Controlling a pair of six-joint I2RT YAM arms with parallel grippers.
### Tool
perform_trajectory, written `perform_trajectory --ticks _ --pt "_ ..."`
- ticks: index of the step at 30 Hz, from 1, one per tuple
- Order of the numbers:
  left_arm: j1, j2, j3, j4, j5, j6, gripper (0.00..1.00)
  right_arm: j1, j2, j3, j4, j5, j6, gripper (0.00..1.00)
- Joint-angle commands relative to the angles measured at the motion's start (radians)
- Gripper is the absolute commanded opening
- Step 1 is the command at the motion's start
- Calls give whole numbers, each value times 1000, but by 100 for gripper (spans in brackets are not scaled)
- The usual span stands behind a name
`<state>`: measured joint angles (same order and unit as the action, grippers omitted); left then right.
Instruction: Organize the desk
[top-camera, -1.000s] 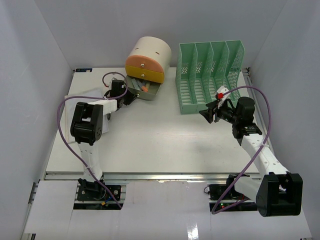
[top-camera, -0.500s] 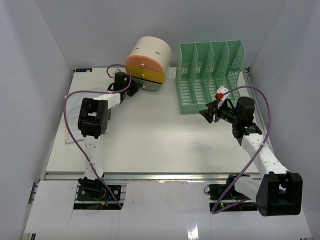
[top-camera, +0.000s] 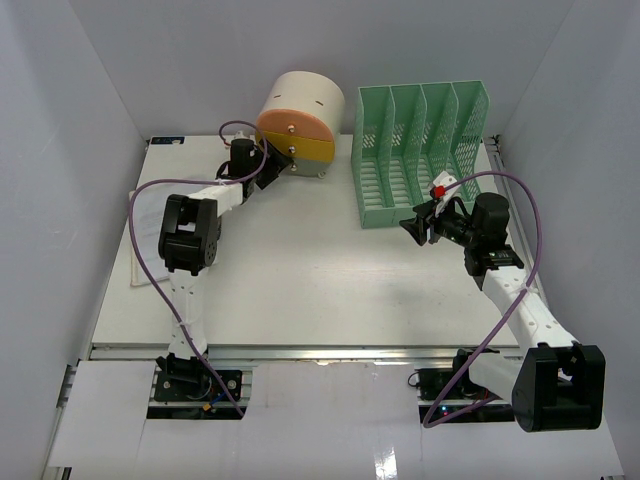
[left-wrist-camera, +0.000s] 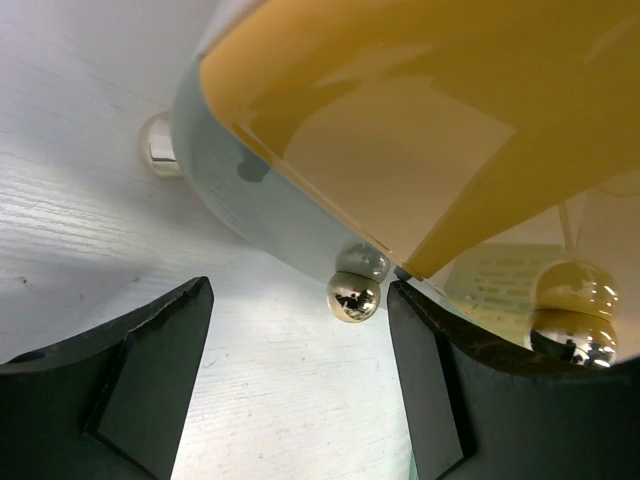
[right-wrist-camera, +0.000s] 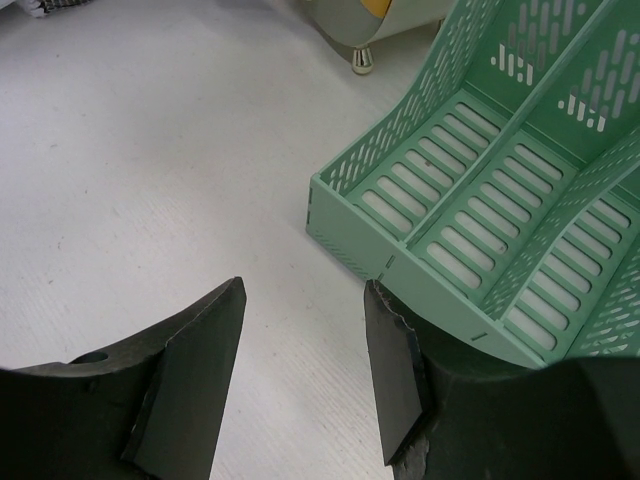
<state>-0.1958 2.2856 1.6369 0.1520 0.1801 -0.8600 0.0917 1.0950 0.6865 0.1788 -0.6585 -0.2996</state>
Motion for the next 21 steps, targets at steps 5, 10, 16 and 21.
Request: perform_trajectory --ticks 5,10,16,21 --pt "9 -35 25 44 9 26 82 0 6 42 3 13 -24 57" --pt "10 -155 -103 141 41 126 82 -3 5 45 -10 7 -38 58" --pt "12 -389 -214 49 65 395 86 -5 13 73 -86 -68 -132 84" --pt "12 -579 -331 -163 -154 560 93 -5 6 67 -113 -111 -182 90"
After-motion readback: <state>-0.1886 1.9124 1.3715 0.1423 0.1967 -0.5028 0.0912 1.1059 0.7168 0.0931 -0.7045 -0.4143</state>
